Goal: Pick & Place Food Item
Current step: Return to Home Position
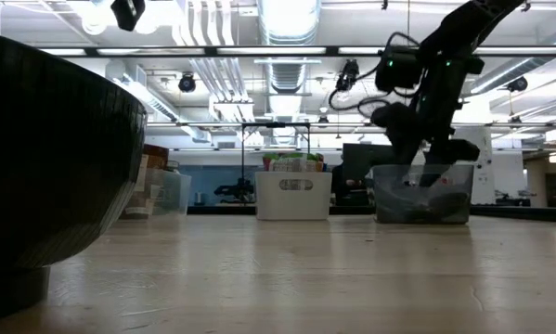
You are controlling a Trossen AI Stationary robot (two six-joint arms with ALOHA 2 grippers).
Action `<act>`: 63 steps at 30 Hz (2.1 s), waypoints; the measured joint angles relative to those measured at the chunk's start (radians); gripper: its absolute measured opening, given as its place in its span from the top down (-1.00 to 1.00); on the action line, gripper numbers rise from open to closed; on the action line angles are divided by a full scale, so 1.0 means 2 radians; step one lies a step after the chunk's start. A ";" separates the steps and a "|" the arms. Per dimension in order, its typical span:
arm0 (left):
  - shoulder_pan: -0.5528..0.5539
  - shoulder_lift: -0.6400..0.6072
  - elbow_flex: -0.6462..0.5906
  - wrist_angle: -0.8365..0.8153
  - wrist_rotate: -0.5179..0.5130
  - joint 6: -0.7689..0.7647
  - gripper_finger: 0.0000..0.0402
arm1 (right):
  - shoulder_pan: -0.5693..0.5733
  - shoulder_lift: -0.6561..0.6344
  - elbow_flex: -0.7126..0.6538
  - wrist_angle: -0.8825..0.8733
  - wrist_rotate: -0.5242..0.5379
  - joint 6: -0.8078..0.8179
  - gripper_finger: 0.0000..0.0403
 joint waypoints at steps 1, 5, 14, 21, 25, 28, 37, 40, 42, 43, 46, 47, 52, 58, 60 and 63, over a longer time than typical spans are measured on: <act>0.000 -0.007 0.000 0.000 0.000 0.000 1.00 | 0.000 -0.010 0.000 0.000 0.000 -0.001 -0.28; 0.000 -0.042 -0.004 -0.017 -0.005 0.002 1.00 | 0.012 -0.062 0.000 -0.001 0.002 -0.018 -0.37; 0.000 -0.123 -0.134 0.088 -0.010 -0.014 1.00 | 0.123 -0.219 0.000 0.036 0.068 -0.038 -0.55; 0.000 -0.140 -0.222 0.139 -0.011 -0.032 1.00 | 0.223 -0.302 -0.002 0.039 0.140 -0.032 -0.71; 0.000 -0.148 -0.251 0.179 -0.011 -0.037 1.00 | 0.299 -0.323 -0.009 0.057 0.217 -0.042 -0.79; 0.000 -0.151 -0.266 0.186 -0.011 -0.036 1.00 | 0.368 -0.332 -0.019 0.083 0.279 -0.063 -0.81; 0.000 -0.184 -0.291 0.202 0.008 -0.015 1.00 | 0.494 -0.404 -0.114 0.251 0.360 -0.139 -0.82; 0.000 -0.196 -0.300 0.215 0.008 -0.001 1.00 | 0.480 -0.445 -0.131 0.286 0.299 -0.172 -0.82; 0.000 -0.201 -0.307 0.226 0.008 0.001 1.00 | 0.466 -0.462 -0.136 0.306 0.263 -0.203 -0.82; 0.000 -0.202 -0.311 0.231 0.008 0.002 1.00 | 0.459 -0.470 -0.137 0.307 0.252 -0.218 -0.82; 0.000 -0.202 -0.331 0.246 0.008 -0.008 1.00 | 0.438 -0.482 -0.142 0.302 0.247 -0.239 -0.82; 0.000 -0.201 -0.339 0.256 0.008 -0.014 1.00 | 0.430 -0.485 -0.146 0.302 0.243 -0.242 -0.82; 0.000 -0.202 -0.373 0.306 0.008 -0.023 1.00 | 0.395 -0.486 -0.174 0.304 0.181 -0.228 -0.82; 0.000 -0.202 -0.389 0.312 0.008 -0.024 1.00 | 0.374 -0.486 -0.235 0.400 0.131 -0.231 -0.82; 0.001 -0.202 -0.394 0.313 0.008 -0.025 1.00 | 0.373 -0.487 -0.258 0.428 0.130 -0.233 -0.82; 0.001 -0.202 -0.403 0.313 0.008 -0.025 1.00 | 0.373 -0.487 -0.283 0.445 0.129 -0.232 -0.82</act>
